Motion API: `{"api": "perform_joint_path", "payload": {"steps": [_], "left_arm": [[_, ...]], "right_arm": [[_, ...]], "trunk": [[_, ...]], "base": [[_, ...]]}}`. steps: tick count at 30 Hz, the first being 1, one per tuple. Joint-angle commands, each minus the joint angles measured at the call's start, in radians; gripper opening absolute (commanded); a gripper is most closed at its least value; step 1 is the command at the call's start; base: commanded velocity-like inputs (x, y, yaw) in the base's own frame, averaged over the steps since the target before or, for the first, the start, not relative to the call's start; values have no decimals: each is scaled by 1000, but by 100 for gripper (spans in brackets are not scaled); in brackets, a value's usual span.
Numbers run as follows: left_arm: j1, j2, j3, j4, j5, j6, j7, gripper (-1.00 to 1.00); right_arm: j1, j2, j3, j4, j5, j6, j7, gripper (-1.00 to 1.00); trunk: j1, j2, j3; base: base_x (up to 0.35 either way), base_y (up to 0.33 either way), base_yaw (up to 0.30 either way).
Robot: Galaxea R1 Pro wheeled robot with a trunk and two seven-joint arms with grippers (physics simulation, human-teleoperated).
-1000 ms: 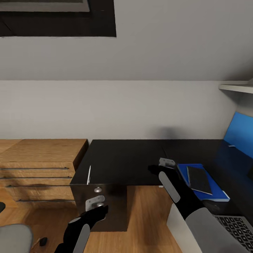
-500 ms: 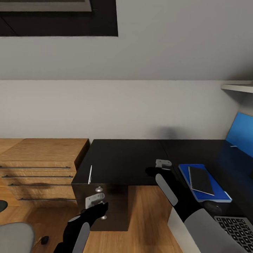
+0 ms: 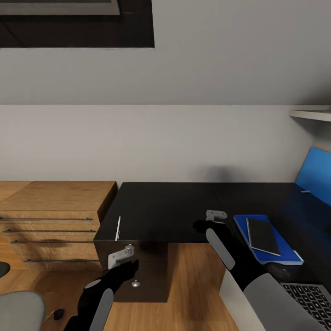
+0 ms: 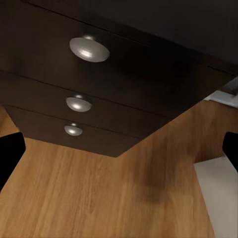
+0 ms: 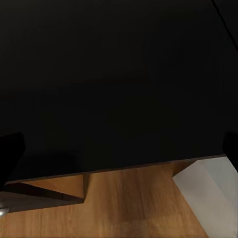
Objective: In the bedroom, organize the workspace by keeping the computer under the desk, ensuring the monitor is on the desk, placing the keyboard on the desk next to the monitor, placing the mouse on the desk next to the keyboard, moving the folder from the swivel chair onto the desk next to the mouse, stacking the notebook on top of the folder with the pen on top of the notebook, and positioning the swivel chair next to the desk.
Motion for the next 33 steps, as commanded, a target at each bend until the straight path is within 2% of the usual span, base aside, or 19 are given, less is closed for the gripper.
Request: {"api": "perform_joint_path", "payload": {"steps": [1,33], "left_arm": [[-1,0,-1,-2,11,3,9,100],[-1,1,-1,-4,11,3,9,100]], "right_arm": [[-1,-1,5,-1,-10,0,-10,100],[-1,2,9,3,-10,-3,-9,100]], "trunk": [[0,-1,-1],[0,-1,-1]], "base": [[0,0,78],[0,0,256]]}}
